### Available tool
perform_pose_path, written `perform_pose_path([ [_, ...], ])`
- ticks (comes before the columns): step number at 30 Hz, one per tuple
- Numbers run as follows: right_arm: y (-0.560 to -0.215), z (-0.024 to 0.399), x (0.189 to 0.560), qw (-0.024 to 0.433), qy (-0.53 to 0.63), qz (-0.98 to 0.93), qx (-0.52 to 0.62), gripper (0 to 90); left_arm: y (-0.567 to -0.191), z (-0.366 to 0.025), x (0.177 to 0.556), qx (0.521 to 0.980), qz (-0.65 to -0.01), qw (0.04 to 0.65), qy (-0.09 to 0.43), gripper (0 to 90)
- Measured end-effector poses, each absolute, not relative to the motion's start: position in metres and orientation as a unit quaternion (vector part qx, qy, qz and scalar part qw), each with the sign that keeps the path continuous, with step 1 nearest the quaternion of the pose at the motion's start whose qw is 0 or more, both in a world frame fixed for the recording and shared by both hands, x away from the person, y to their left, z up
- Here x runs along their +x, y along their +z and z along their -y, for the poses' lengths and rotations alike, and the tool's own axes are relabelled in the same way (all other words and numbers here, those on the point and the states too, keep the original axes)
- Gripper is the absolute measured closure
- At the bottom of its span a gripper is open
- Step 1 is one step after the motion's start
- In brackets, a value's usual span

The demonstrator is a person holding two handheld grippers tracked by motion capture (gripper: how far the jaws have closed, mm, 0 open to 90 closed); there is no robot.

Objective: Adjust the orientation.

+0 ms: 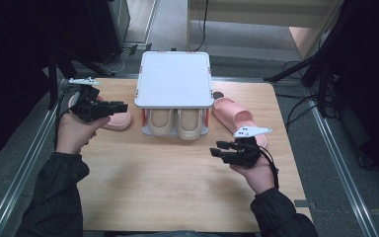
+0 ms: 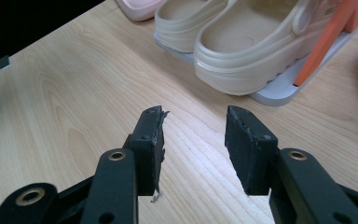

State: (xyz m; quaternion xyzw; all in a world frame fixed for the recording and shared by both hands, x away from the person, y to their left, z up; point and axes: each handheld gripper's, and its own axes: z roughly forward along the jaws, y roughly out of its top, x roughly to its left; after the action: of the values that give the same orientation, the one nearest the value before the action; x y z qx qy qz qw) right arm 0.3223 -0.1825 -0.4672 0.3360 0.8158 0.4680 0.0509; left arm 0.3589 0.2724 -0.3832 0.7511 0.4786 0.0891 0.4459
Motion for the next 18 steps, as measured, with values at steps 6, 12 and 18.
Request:
perform_pose_path([
  [6, -0.469, 0.182, 0.327, 0.051, 0.470, -0.813, 0.340, 56.8, -0.393, -0.282, 0.357, 0.744, -0.496, 0.437, 0.095, 80.3],
  [12, -0.469, 0.180, 0.329, 0.048, 0.473, -0.810, 0.344, 58.1, -0.408, -0.292, 0.360, 0.743, -0.508, 0.423, 0.102, 88.1],
  [18, -0.469, 0.178, 0.327, 0.050, 0.469, -0.813, 0.343, 60.9, -0.425, -0.300, 0.365, 0.743, -0.509, 0.417, 0.125, 89.8],
])
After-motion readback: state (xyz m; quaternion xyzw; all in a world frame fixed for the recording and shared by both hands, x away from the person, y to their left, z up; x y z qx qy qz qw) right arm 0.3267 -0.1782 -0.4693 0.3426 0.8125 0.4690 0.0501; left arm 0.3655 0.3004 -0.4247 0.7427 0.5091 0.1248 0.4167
